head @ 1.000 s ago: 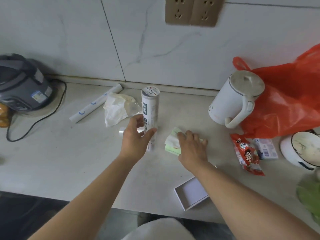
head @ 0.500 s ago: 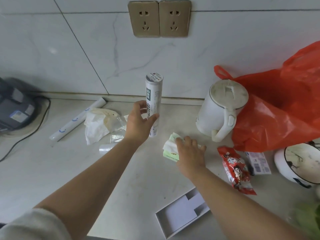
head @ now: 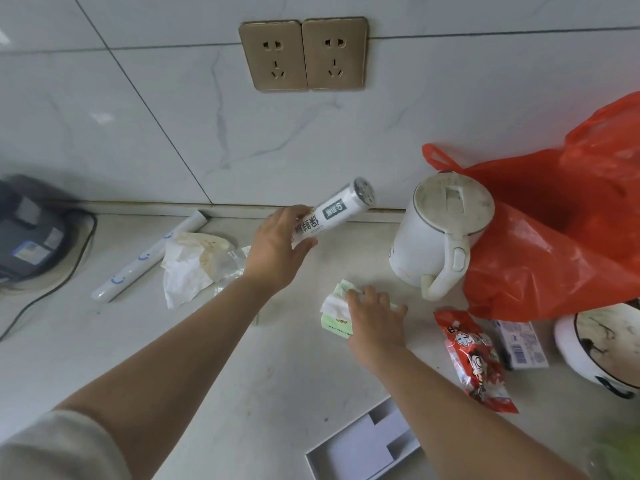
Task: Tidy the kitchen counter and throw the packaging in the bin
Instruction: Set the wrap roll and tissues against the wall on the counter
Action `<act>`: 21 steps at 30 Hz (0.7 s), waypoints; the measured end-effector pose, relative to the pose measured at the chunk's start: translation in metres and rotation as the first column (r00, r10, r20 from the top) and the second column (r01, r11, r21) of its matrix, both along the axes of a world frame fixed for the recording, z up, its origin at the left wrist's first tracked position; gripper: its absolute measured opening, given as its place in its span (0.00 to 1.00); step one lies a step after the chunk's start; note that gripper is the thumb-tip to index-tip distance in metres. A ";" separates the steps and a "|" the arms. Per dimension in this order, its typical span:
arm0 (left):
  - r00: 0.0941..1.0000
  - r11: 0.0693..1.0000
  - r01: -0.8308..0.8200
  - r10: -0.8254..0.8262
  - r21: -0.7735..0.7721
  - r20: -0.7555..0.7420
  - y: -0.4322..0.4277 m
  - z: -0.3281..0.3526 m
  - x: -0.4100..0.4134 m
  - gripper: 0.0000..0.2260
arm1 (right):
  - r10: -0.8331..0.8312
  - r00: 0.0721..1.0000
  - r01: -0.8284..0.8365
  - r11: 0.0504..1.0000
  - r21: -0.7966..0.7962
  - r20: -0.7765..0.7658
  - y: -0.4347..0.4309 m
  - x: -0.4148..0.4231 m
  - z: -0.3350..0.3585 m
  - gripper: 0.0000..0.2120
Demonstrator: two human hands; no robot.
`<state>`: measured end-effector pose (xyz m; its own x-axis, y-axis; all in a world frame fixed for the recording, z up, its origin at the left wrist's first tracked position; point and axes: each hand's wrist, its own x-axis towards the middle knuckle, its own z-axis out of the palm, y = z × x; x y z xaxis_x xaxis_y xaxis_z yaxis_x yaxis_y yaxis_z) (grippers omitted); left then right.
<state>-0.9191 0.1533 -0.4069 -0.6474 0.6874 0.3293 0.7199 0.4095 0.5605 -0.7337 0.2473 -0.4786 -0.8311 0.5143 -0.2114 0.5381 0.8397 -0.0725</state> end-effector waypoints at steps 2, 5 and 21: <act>0.991 0.996 0.001 -0.013 -0.088 -0.130 0.003 0.003 -0.005 0.21 | 0.000 1.000 0.000 1.000 -0.004 0.000 0.001 0.000 0.000 0.31; 0.957 0.976 -0.034 -0.031 -0.215 -0.288 0.007 0.003 -0.016 0.22 | -0.003 1.000 0.003 1.000 -0.012 0.000 0.002 0.001 -0.002 0.32; 0.858 0.817 0.018 -0.308 -0.576 -0.411 0.054 -0.031 -0.031 0.20 | -0.035 0.999 0.035 0.999 -0.017 0.008 0.013 -0.001 -0.005 0.35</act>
<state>-0.9505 0.2075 -0.4379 -0.3742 0.9216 0.1029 0.9127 0.3856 -0.1351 -0.7347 0.2598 -0.4831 -0.8112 0.5389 -0.2269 0.5674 0.8193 -0.0828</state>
